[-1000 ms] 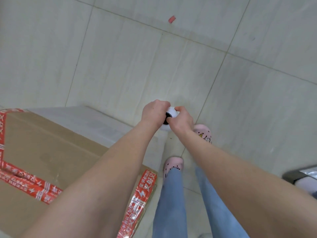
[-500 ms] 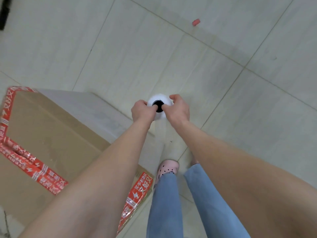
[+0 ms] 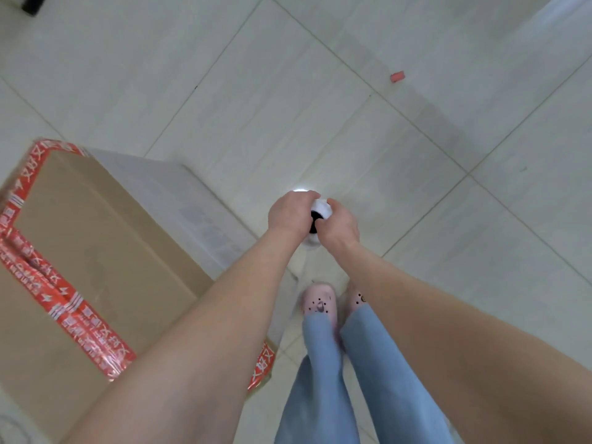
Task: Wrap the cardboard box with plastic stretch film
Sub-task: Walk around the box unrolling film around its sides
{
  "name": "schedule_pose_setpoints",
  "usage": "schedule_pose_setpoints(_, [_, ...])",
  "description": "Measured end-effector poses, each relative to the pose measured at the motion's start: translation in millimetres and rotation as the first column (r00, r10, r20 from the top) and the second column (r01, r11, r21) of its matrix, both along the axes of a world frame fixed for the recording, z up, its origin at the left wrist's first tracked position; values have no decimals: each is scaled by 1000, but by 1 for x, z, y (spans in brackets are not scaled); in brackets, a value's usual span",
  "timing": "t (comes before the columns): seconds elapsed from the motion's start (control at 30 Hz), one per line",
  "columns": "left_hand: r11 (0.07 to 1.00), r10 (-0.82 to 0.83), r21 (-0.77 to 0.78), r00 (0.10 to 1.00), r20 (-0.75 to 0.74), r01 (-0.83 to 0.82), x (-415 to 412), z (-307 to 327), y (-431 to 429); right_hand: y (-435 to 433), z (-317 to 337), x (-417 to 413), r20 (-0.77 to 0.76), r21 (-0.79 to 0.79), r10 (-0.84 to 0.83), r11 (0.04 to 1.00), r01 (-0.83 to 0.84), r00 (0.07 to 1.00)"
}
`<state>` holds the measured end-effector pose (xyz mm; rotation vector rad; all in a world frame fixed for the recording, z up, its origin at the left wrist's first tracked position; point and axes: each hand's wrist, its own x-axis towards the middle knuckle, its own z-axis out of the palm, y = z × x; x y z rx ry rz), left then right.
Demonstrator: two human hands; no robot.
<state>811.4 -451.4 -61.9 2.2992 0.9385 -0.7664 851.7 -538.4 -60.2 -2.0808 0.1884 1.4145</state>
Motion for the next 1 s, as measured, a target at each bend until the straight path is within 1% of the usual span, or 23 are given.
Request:
schedule_pose_setpoints(0.07, [1000, 0, 20, 1000, -4, 0, 4, 0, 3, 2, 1, 2, 68, 2, 103, 995, -104, 992])
schedule_pose_setpoints(0.23, [998, 64, 28, 998, 15, -65, 5, 0, 22, 20, 1, 9, 141, -14, 136, 991, -136, 981])
schedule_pose_setpoints(0.33, [981, 192, 23, 981, 5, -193, 3, -1, 36, 36, 2, 13, 167, -36, 172, 985, -168, 971])
schedule_pose_setpoints(0.43, [942, 337, 18, 941, -14, -337, 4, -1, 51, 53, 3, 21, 208, -46, 218, 976, -214, 953])
schedule_pose_setpoints(0.5, [894, 448, 11, 894, -19, -448, 3, 1, 61, 66, 4, 27, 240, -46, 222, 975, -217, 945])
schedule_pose_setpoints(0.6, [771, 636, -24, 772, -20, -636, -4, 2, 76, 89, 4, 31, 261, -39, 249, 968, -248, 932])
schedule_pose_setpoints(0.67, [666, 744, -62, 668, -22, -743, -11, 2, 86, 102, 4, 29, 235, -34, 273, 962, -273, 933])
schedule_pose_setpoints(0.7, [630, 773, -72, 633, -35, -773, -14, 2, 91, 107, 4, 27, 207, -29, 278, 960, -279, 938])
schedule_pose_setpoints(0.73, [625, 775, -74, 629, -56, -777, -17, 3, 96, 111, 3, 25, 179, -23, 277, 960, -278, 944])
schedule_pose_setpoints(0.8, [691, 715, -77, 695, -75, -719, -21, 4, 103, 116, 2, 20, 151, -19, 257, 966, -258, 954])
schedule_pose_setpoints(0.87, [798, 596, -83, 802, -28, -596, -21, 7, 107, 118, 1, 17, 143, -31, 238, 971, -236, 961])
schedule_pose_setpoints(0.93, [917, 399, -31, 917, 22, -398, -19, 9, 110, 119, 2, 15, 136, -42, 237, 971, -234, 962])
schedule_pose_setpoints(0.97, [954, 300, 15, 953, 40, -300, -16, 9, 112, 120, 2, 14, 141, -46, 240, 971, -236, 961])
schedule_pose_setpoints(1.0, [972, 225, 61, 973, 53, -228, -14, 8, 113, 121, 2, 13, 153, -54, 241, 971, -235, 959])
